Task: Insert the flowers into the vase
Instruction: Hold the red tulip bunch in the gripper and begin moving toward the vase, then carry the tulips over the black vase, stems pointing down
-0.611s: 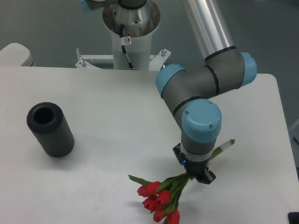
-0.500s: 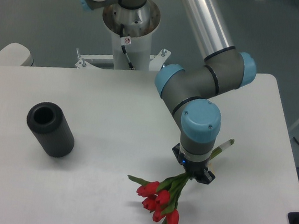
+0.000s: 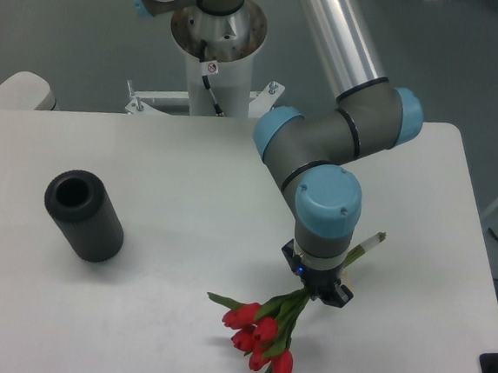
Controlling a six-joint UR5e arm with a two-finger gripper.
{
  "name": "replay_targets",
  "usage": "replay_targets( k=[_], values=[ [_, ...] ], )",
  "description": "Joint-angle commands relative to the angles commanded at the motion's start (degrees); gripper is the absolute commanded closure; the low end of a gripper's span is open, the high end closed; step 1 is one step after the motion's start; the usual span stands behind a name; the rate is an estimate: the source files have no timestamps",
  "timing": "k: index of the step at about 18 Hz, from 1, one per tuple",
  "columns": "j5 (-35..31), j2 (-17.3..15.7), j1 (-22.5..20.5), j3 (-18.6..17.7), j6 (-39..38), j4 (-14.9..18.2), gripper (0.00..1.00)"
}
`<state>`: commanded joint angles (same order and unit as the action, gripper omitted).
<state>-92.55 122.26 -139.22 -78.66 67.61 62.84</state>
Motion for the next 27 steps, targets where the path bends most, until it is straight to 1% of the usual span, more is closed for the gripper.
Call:
replay_targets(
  k=[3,6,8,12,13,15,19,24,25,27],
  values=[
    [3.60,-0.26,0.70,-0.18,-3.09,0.00,0.98],
    [5.36,-0.96,2.55,-0.35,-6.60,-0.09,0.99],
    [8.60,-1.23,3.69,-0.35,-9.15,-0.18,1.00],
    [12.65,-2.37,5.19,-0.26,-12.84,-0.35,1.00],
    [14.14,-2.63,5.28,-0.26,-14.16,-0.87,1.00],
    [18.09,-3.16,5.19,-0.26,-15.31,-2.28,1.00],
    [26.62,-5.09,4.67,-0.53,-15.67,-2.29,1.00],
    [39.18,-7.03,3.96,-0.62,-15.93,-2.29,1.00],
    [40.60,-7.29,3.96,-0.62,-15.93,-2.29,1.00],
    [41.23,-7.91,4.05,-0.70,-15.93,-2.29,1.00]
  ],
)
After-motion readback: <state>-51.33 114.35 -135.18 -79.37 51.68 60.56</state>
